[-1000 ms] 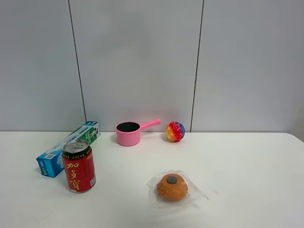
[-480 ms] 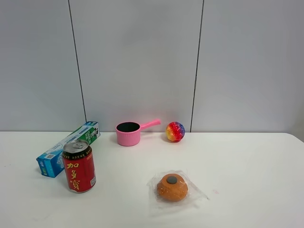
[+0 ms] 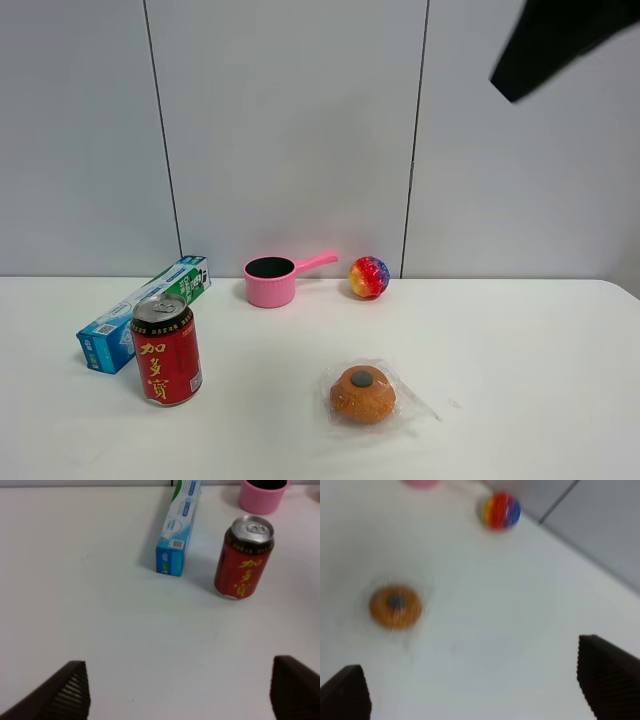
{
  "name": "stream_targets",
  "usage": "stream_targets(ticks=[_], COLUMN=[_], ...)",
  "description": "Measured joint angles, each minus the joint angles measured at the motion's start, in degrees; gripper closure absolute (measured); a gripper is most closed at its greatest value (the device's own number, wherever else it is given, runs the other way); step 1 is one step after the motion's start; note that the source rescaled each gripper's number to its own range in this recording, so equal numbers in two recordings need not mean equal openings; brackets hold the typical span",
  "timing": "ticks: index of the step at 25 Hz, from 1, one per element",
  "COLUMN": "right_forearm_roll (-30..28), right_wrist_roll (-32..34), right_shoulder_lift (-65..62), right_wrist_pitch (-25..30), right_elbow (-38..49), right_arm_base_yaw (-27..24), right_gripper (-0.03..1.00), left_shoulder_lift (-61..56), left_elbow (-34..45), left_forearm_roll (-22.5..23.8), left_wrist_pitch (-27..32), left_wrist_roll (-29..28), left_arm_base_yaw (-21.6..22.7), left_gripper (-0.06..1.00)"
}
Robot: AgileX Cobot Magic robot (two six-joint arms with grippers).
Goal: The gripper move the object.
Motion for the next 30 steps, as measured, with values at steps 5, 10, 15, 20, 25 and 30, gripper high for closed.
stream_targets(ticks=[5, 10, 15, 20, 25, 30], right_forearm_roll=[1.8, 3.2, 5.1, 10.8, 11.9, 11.9], right_wrist_roll=[5.7, 12.0, 15.7, 16.1, 16.1, 15.9], right_shoulder_lift=[-11.5, -20.2, -25.8, -27.7, -29.9, -38.8], right_wrist_pitch=[0.7, 1.9, 2.5, 2.4, 2.3, 2.3], right_elbow=[13.7, 21.5, 27.7, 32.3, 35.4, 36.8], right_arm_base_yaw=[0.1, 0.1, 0.0, -6.0, -21.5, -30.5], right_gripper=[0.25, 0.25, 0.25, 0.25, 0.25, 0.25], left_shoulder_lift=[0.0, 0.0, 0.0, 0.0, 0.0, 0.0], left_elbow=[0.0, 0.0, 0.0, 0.0, 0.0, 0.0], left_forearm_roll=[0.0, 0.0, 0.0, 0.0, 0.0, 0.0], left_wrist_pitch=[0.0, 0.0, 0.0, 0.0, 0.0, 0.0], left_wrist_roll=[0.0, 0.0, 0.0, 0.0, 0.0, 0.0], left_arm_base_yaw=[0.0, 0.0, 0.0, 0.0, 0.0, 0.0], left_gripper=[-0.06, -0.06, -0.06, -0.06, -0.06, -0.06])
